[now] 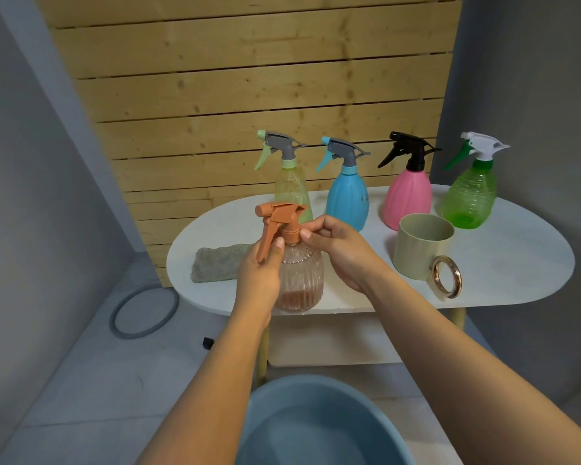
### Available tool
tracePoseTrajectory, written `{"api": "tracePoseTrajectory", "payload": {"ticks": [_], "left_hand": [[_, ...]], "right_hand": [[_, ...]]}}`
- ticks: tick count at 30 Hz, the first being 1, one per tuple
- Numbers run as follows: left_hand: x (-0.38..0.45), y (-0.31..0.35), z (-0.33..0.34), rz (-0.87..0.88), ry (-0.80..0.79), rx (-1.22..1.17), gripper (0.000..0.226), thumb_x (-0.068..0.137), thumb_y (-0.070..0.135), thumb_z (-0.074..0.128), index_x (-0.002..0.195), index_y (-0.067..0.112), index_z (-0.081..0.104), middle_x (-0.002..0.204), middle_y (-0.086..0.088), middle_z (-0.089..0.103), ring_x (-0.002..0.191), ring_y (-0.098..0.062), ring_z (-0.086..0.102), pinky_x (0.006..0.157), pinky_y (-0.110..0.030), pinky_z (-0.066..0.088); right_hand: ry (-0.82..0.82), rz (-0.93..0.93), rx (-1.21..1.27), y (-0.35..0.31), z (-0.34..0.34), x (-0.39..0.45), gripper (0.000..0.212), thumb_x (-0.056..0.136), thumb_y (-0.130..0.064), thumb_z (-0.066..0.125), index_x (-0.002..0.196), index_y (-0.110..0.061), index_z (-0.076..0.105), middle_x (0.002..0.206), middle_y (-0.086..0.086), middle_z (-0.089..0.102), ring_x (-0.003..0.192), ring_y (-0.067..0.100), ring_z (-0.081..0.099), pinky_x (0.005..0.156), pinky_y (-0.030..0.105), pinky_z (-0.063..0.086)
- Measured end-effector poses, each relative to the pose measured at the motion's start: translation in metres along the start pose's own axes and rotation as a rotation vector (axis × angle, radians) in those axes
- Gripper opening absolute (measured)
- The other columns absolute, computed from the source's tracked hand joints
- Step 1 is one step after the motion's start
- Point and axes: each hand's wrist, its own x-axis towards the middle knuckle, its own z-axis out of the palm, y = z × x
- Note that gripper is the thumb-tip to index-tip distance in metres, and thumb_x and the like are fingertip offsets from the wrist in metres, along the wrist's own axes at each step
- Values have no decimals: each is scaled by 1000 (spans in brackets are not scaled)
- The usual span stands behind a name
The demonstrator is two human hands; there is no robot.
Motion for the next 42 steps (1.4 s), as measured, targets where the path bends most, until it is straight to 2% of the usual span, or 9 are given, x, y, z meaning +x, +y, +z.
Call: {"api": "tracePoseTrajectory", "payload": {"ticks": [3, 7, 12, 15, 20, 27, 33, 37, 42], "left_hand": [[0, 0, 1, -11, -9, 23, 25, 99, 28, 46, 119, 30, 60, 101, 15, 61, 94, 2, 52, 72, -13, 35], [0, -7, 1, -8, -76, -26, 33, 100, 27, 44, 130, 30, 56, 123, 12, 60, 117, -6, 50, 95, -25, 35], [0, -11, -8, -10, -164, -40, 31, 98, 29, 46, 126, 41, 50, 127, 16, 56, 122, -3, 46, 105, -29, 33], [-2, -9, -12, -10, -206, 14, 38, 98, 33, 43, 136, 36, 46, 134, 12, 51, 128, -7, 42, 102, -29, 33], [-5, -6, -12, 11, -204, 104, 46, 99, 37, 38, 145, 40, 30, 144, 15, 41, 127, -3, 34, 97, -25, 29], [-2, -10, -14, -36, -230, 53, 47, 98, 38, 42, 144, 40, 33, 147, 12, 40, 136, -9, 34, 101, -28, 30], [-1, -11, -20, -71, -307, 22, 53, 98, 32, 42, 148, 37, 24, 152, 13, 29, 141, -8, 25, 111, -31, 25], [-4, -8, -20, -76, -299, 47, 52, 99, 32, 40, 148, 39, 22, 152, 15, 28, 137, -5, 25, 104, -25, 25], [-6, -8, -19, -65, -256, 53, 52, 98, 35, 42, 146, 41, 23, 153, 13, 28, 141, -10, 25, 103, -26, 26]], "right_hand": [[26, -2, 39, 4, 4, 1, 13, 87, -1, 60, 96, -10, 57, 93, 7, 66, 84, 11, 64, 76, 15, 49], [-1, 24, 13, 5, 6, 4, 35, 86, -3, 63, 120, -7, 57, 103, 4, 65, 98, 13, 61, 91, 20, 45], [74, -1, -83, 4, 13, 3, 27, 73, -6, 76, 98, -9, 65, 95, 7, 59, 89, 15, 55, 90, 31, 44], [92, -31, -117, 5, 16, 1, 23, 73, -7, 77, 82, -18, 58, 92, 5, 61, 88, 15, 57, 88, 31, 45], [69, -13, -27, 4, 14, -1, 6, 88, -11, 62, 89, -14, 57, 93, 2, 67, 90, 13, 63, 92, 25, 44], [92, -40, -86, 6, 21, -2, 19, 83, -11, 68, 102, -12, 65, 87, -3, 63, 86, 9, 60, 84, 24, 47], [252, -37, -102, 7, 30, -2, 28, 72, -13, 80, 82, -19, 54, 84, -1, 62, 81, 13, 59, 80, 27, 48], [294, -59, -89, 12, 37, -2, 33, 72, -15, 80, 93, -16, 55, 96, 3, 66, 89, 14, 62, 83, 28, 49], [160, -75, -182, 11, 29, -9, 13, 93, -24, 57, 101, -20, 66, 115, 6, 62, 105, 12, 59, 85, 18, 42]]}}
